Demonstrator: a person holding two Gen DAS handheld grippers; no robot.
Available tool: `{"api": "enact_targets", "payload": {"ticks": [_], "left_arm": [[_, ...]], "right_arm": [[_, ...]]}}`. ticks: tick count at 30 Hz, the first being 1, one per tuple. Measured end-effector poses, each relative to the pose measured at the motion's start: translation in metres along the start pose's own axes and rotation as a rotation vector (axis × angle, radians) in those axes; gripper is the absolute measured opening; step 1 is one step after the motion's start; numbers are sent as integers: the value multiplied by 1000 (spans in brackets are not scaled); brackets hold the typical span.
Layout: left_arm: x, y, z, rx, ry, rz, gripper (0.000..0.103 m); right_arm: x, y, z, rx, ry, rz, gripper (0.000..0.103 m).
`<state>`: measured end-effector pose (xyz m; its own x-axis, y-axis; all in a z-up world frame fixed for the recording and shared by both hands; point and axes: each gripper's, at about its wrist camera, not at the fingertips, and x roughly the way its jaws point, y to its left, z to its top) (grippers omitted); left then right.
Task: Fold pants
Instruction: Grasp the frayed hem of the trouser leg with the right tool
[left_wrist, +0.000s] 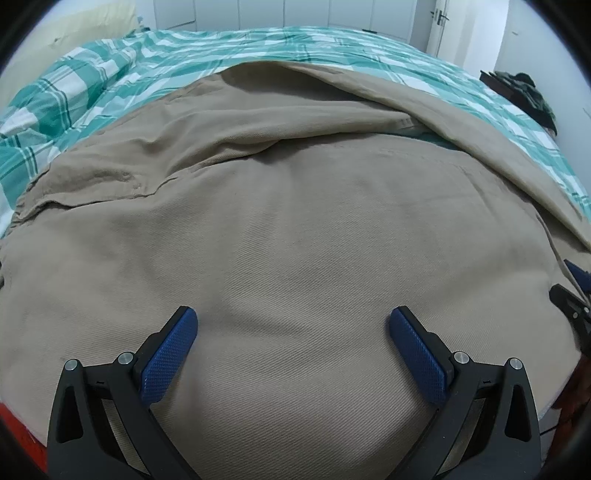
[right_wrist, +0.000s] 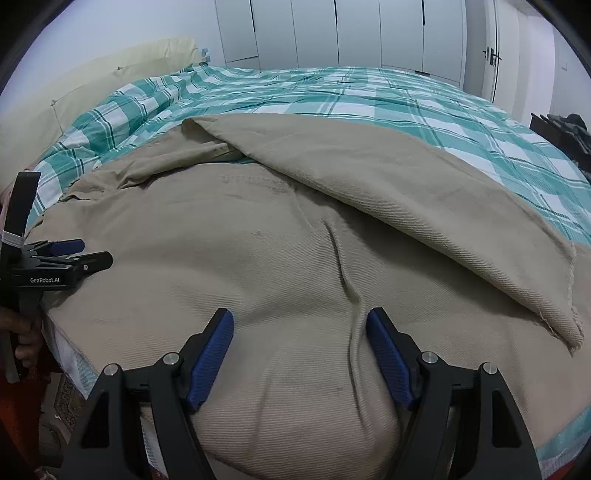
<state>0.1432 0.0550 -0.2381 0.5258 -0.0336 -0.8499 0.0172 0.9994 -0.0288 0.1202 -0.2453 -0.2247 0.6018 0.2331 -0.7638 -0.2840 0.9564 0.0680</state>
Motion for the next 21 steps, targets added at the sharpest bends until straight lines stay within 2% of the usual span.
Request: {"api": "enact_targets", "payload": {"ticks": [10,13,15,17,18,19,20,21], "left_arm": [[0,-1,-3,13,-12,4,102],[0,0,-3,15,-14,1,102],[0,0,-3,15,-17,2,102],[0,-1,-4,17,-23,5,102],[1,-1,-4,17,-24,8,102],[1,-1,-4,17,-25,9,102],[1,-1,-4,17,-26,10,102],[0,-1,-4,17,-26,10,102]], "right_arm": [[0,-1,1,14,-3,9,74],[-5,-1,8,34,37,15,74],[-23,-14,16,134,31,85,74],[-48,-40,16,302,-50,180,73],[-54,-55,15,380,-69,182,73],[-55,-70,14,456,-60,184,73],[-48,-89,10,557,-13,199,73],[-42,-103,6,636,26,217,68]]}}
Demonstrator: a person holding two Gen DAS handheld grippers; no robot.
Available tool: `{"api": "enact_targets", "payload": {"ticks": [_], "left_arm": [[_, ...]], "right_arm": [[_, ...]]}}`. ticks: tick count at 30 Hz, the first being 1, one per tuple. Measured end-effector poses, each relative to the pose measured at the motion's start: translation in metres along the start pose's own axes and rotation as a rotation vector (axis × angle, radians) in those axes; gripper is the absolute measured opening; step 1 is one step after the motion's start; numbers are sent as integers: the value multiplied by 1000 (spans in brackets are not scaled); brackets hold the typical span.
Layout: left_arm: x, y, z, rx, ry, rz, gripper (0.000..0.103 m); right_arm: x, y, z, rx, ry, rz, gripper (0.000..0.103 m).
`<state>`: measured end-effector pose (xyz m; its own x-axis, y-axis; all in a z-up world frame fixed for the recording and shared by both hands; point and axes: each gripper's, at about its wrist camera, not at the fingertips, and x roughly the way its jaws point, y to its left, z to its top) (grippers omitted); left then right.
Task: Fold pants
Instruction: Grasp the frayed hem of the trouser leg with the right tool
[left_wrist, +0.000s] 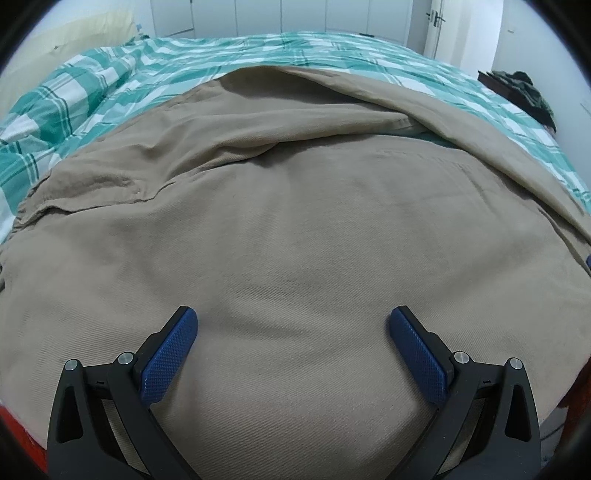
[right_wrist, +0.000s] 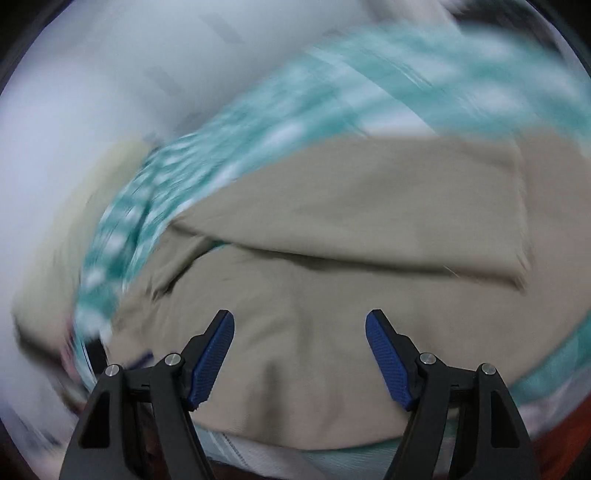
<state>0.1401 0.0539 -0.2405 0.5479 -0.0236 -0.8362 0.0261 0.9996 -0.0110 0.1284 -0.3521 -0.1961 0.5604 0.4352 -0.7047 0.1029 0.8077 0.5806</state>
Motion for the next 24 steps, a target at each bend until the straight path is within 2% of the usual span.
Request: {"api": "enact_targets", "payload": {"ticks": [1,2,7,9,10,11,13,14,16,19,24], "left_arm": [[0,0,0,0,0,-1,102],[-1,0,0,0,-1,-2,102],[-1,1,-1,1,-6,-3,102],[-1,1,-1,1,-5,-3,102],[-1,1,-1,1,-5,-3,102],[-1,1,-1,2,-6,-4,102],[-1,1,-1,4,-7,-6,102],[-1,1,-1,5,-10,-7,102],[-1,0,-2,6,-17,-7,102],[-1,0,-2,8,-22,-5,102],[-1,0,-1,8,-19,-8,102]], "right_arm": [[2,-13,5,76,16,15,59],[0,-23,10,144,4,27,57],[2,-45,35,374,-85,3,57],[12,-52,40,436,-94,-34,52],[17,-56,41,458,-93,-54,40],[22,-61,41,466,-93,-88,22],[27,-68,35,439,-118,-120,4],[28,-72,29,418,-144,-96,2],[28,-72,24,354,-170,-72,0],[29,-64,25,228,-177,-116,0],[32,-58,22,134,-184,-166,0]]}}
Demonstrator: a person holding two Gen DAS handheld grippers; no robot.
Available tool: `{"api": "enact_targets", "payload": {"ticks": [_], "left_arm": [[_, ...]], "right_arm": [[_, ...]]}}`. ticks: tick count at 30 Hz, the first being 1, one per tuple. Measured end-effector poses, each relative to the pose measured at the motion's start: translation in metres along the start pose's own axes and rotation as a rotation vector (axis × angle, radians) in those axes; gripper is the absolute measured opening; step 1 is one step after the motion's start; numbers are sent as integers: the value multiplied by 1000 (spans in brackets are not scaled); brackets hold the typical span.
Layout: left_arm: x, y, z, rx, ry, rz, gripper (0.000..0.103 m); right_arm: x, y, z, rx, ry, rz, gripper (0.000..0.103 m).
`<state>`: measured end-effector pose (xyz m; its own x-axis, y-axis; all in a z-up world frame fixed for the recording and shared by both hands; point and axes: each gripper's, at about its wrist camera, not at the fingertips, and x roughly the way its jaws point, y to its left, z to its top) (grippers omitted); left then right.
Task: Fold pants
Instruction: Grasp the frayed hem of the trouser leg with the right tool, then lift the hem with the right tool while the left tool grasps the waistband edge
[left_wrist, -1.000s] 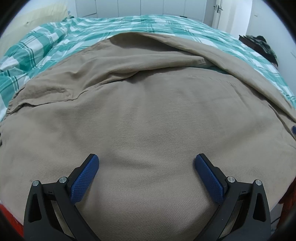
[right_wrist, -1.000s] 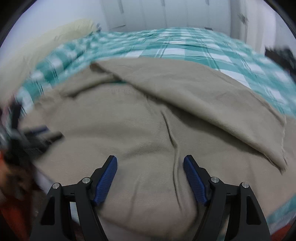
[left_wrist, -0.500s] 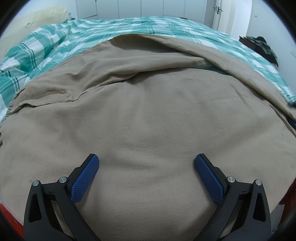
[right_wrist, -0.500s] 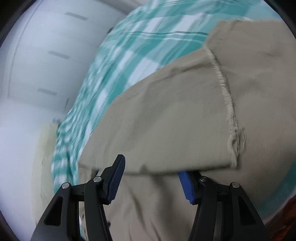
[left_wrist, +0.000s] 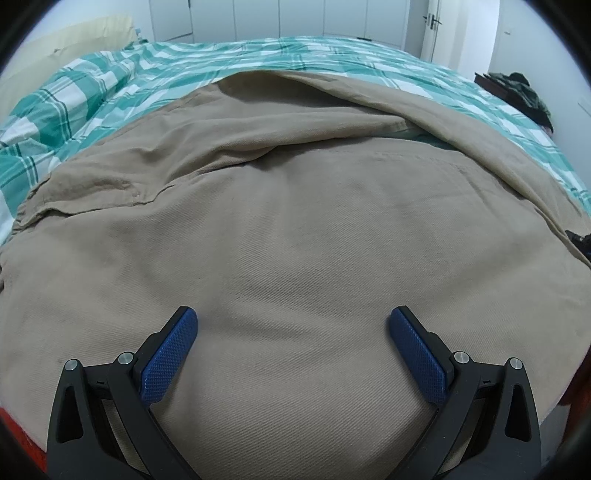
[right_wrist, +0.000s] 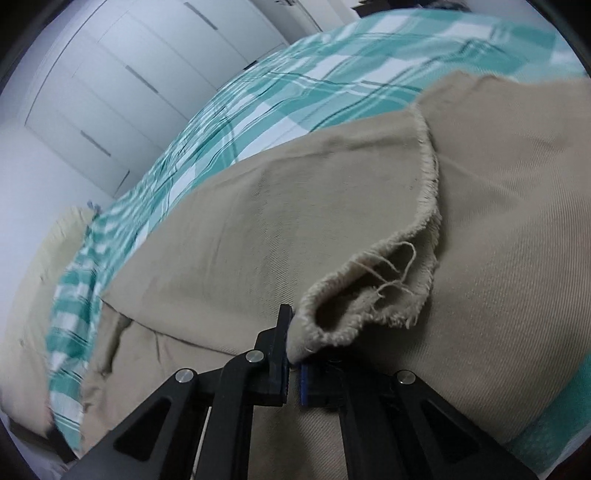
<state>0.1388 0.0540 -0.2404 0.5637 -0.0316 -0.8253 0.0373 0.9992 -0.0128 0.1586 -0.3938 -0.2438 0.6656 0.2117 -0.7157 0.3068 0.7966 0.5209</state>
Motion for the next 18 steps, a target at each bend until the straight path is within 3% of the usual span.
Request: {"api": "enact_targets", "payload": {"ticks": [16,18], "left_arm": [[0,0,0,0,-3,0,102],[0,1,1,0,-1,-5,102]], "right_arm": [[0,-1,0,-39,14,-9,0],[1,3,5,-56,50,-34,0]]}}
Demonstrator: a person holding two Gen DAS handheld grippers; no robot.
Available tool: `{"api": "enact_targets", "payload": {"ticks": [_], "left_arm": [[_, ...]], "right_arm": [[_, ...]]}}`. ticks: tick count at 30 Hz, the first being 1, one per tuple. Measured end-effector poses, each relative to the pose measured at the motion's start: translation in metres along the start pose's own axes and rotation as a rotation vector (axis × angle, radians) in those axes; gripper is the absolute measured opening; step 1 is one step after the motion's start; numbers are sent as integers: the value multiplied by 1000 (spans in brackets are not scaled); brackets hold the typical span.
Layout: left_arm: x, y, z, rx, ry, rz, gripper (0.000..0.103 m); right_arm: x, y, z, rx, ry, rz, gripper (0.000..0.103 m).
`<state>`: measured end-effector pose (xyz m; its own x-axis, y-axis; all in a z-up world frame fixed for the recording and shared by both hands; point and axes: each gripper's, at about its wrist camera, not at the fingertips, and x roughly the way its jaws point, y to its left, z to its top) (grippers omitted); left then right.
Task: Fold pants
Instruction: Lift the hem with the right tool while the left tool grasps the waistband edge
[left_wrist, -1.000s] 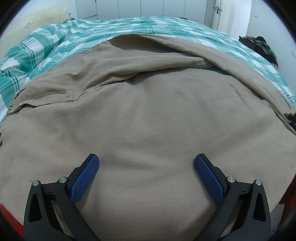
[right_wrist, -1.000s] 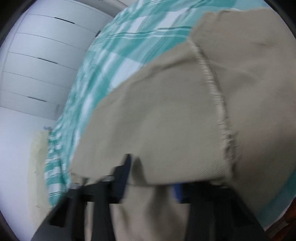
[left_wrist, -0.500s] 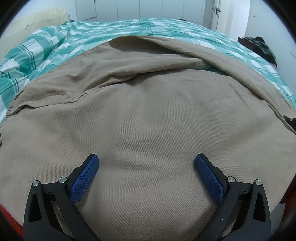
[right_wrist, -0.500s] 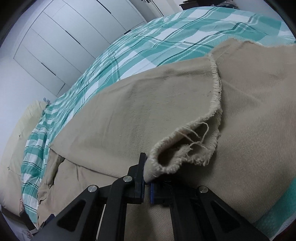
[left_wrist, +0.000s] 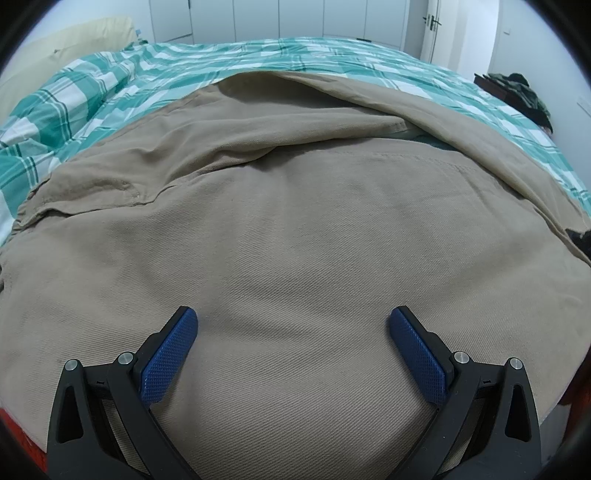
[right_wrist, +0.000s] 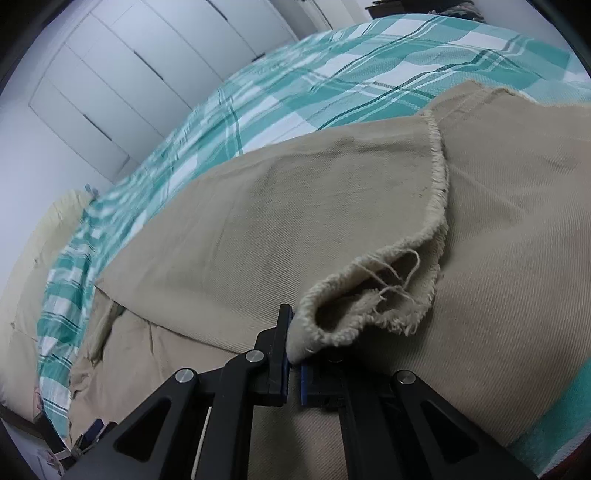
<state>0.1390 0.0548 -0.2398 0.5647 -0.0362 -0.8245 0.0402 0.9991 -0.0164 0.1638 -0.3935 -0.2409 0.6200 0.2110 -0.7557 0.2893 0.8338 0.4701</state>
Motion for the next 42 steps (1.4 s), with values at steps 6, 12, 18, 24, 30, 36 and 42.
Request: {"api": "enact_targets", "payload": {"ticks": [6,12,18,24,30,36,42], "left_arm": [[-14,14,21,-68,133,-103,102],[-45,53,78,-321,16,-348,102],[1,77,136,-481,54,-442,102],[29,88,158,-530,90,-438,101],[29,100,172,-529,104,-466,22],[-43,116,180,-606,-121,-518,4],[-159,107,122,-464,-320,-492,4]], "right_arm": [[-47,27,40,-44,-27,63,3],[-132,48,52,-137,-168,237,3],[-177,45,40,-159,-227,311,3],[-221,36,31,-197,-273,366,3],[-249,28,33,-310,-233,443,3],[-207,37,100,-370,-194,329,3],[-241,74,173,-433,-368,456,3]]}}
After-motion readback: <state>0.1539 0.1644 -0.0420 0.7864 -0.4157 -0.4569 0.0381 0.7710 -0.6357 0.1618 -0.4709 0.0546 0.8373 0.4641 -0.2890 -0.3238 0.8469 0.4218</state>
